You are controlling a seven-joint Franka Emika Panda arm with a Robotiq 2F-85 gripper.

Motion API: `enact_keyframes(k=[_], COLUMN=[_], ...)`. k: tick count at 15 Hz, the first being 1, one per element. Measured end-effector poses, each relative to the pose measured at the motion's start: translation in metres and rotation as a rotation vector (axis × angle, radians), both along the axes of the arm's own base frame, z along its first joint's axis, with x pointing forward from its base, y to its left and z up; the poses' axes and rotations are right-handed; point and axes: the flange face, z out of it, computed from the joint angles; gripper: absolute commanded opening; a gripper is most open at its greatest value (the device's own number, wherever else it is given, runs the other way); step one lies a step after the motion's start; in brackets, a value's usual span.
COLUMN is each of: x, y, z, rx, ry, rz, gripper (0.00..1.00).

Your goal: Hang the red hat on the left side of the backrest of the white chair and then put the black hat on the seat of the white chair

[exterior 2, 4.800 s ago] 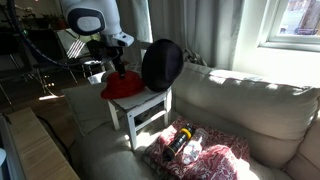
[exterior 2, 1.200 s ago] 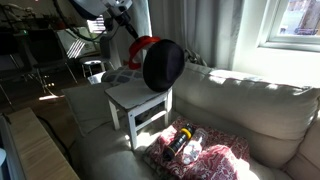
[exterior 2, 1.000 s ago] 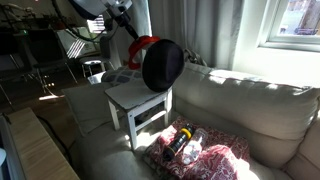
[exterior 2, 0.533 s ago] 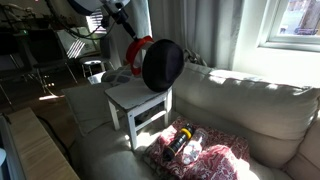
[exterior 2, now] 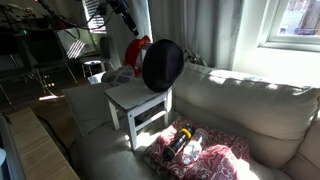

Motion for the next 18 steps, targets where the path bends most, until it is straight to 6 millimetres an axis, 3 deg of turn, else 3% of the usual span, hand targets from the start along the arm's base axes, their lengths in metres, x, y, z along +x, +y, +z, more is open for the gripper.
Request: enact_keyframes(k=[4, 7, 14, 18], x=[-0.028, -0.037, -0.036, -0.017], y=[-0.037, -0.065, -0.075, -0.125], z=[0.009, 0.020, 0.022, 0.013], rx=[0.033, 0.031, 0.031, 0.027], ry=[0.035, 0.018, 0.012, 0.023], rz=[0.088, 0.079, 0.064, 0.070], gripper=[1.00, 1.00, 1.00, 1.00])
